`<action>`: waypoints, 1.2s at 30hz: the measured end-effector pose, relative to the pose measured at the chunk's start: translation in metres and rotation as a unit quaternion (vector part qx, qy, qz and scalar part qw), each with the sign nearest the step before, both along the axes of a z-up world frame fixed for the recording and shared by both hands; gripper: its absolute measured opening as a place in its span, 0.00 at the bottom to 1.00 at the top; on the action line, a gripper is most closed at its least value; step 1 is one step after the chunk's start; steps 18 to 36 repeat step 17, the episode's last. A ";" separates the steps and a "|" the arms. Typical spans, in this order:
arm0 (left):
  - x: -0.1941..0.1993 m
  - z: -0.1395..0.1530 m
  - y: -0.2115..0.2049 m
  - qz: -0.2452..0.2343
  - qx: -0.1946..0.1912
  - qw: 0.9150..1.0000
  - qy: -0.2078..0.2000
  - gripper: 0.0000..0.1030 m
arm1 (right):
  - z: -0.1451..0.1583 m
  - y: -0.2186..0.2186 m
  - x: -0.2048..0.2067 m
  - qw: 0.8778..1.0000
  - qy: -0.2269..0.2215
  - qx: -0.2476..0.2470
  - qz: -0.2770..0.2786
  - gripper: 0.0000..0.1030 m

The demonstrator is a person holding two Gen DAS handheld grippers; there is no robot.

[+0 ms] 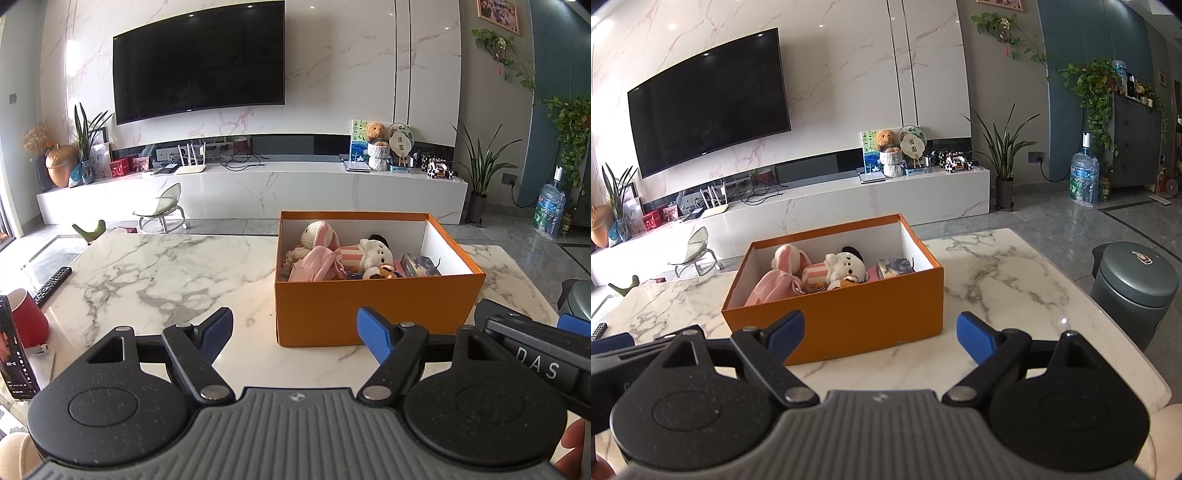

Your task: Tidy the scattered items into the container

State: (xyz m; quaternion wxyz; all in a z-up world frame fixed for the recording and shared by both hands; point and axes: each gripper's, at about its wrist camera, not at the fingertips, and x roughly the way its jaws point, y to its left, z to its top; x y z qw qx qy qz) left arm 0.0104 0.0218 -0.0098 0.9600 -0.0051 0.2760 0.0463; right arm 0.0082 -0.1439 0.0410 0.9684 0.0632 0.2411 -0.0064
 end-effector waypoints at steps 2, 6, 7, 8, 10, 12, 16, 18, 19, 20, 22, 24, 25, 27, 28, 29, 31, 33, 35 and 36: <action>0.001 0.000 0.000 0.000 0.000 1.000 0.001 0.85 | 0.000 -0.001 0.000 1.000 0.000 0.001 0.000 0.88; 0.001 0.000 -0.001 -0.002 0.001 1.000 0.001 0.84 | 0.000 -0.002 0.000 1.000 0.002 0.003 0.000 0.88; 0.001 0.000 -0.001 -0.002 0.002 1.000 0.002 0.84 | 0.000 -0.002 0.000 1.000 0.002 0.003 -0.001 0.88; 0.001 0.000 -0.001 -0.002 0.002 1.000 0.002 0.84 | -0.001 -0.003 0.000 1.000 0.003 0.004 -0.001 0.88; 0.002 0.000 -0.002 -0.003 0.002 1.000 0.003 0.84 | -0.001 -0.003 0.001 1.000 0.004 0.005 -0.001 0.88; 0.002 0.000 -0.002 -0.003 0.002 1.000 0.004 0.83 | -0.002 -0.003 0.001 1.000 0.005 0.006 -0.001 0.88; 0.003 -0.001 -0.003 -0.003 0.003 1.000 0.007 0.83 | -0.003 -0.003 0.002 1.000 0.010 0.008 -0.001 0.88; 0.003 -0.001 -0.003 -0.003 0.003 1.000 0.008 0.83 | -0.003 -0.003 0.003 1.000 0.010 0.008 -0.001 0.88; 0.003 -0.001 -0.003 -0.003 0.003 1.000 0.008 0.83 | -0.003 -0.003 0.003 1.000 0.010 0.008 -0.001 0.88; 0.003 -0.001 -0.003 -0.003 0.003 1.000 0.008 0.83 | -0.003 -0.003 0.003 1.000 0.010 0.008 -0.001 0.88; 0.003 -0.001 -0.003 -0.003 0.003 1.000 0.008 0.83 | -0.003 -0.003 0.003 1.000 0.010 0.008 -0.001 0.88; 0.003 -0.001 -0.003 -0.003 0.003 1.000 0.008 0.83 | -0.003 -0.003 0.003 1.000 0.010 0.008 -0.001 0.88; 0.003 -0.001 -0.003 -0.003 0.003 1.000 0.008 0.83 | -0.003 -0.003 0.003 1.000 0.010 0.008 -0.001 0.88; 0.003 -0.001 -0.003 -0.003 0.003 1.000 0.008 0.83 | -0.003 -0.003 0.003 1.000 0.010 0.008 -0.001 0.88; 0.003 -0.001 -0.003 -0.003 0.003 1.000 0.008 0.83 | -0.003 -0.003 0.003 1.000 0.010 0.008 -0.001 0.88; 0.003 -0.001 -0.003 -0.003 0.003 1.000 0.008 0.83 | -0.003 -0.003 0.003 1.000 0.010 0.008 -0.001 0.88; 0.003 -0.001 -0.003 -0.003 0.003 1.000 0.008 0.83 | -0.003 -0.003 0.003 1.000 0.010 0.008 -0.001 0.88; 0.003 -0.001 -0.003 -0.003 0.003 1.000 0.008 0.83 | -0.003 -0.003 0.003 1.000 0.010 0.008 -0.001 0.88; 0.003 -0.001 -0.003 -0.003 0.003 1.000 0.008 0.83 | -0.003 -0.003 0.003 1.000 0.010 0.008 -0.001 0.88; 0.003 -0.001 -0.003 -0.003 0.003 1.000 0.008 0.83 | -0.003 -0.003 0.003 1.000 0.010 0.008 -0.001 0.88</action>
